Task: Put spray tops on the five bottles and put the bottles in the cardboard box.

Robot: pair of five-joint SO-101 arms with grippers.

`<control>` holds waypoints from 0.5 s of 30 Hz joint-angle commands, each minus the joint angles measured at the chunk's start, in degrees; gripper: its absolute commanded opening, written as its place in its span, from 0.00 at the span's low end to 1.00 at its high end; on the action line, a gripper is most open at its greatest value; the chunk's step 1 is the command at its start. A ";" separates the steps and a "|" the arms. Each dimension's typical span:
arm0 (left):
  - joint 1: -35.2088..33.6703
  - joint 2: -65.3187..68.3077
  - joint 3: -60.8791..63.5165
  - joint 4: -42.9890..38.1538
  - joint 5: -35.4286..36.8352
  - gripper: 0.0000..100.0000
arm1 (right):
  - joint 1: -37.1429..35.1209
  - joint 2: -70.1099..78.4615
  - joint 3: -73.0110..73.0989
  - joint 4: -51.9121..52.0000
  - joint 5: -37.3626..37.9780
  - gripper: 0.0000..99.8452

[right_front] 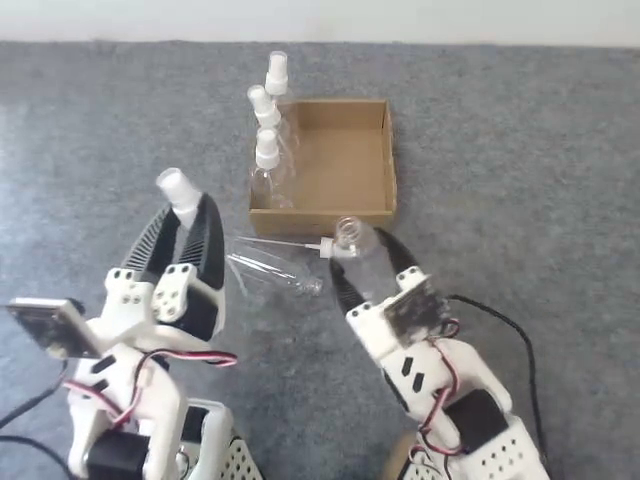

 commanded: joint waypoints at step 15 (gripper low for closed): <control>-8.79 -0.53 -0.66 -2.99 4.92 0.01 | -9.71 -1.01 4.75 -5.32 4.40 0.12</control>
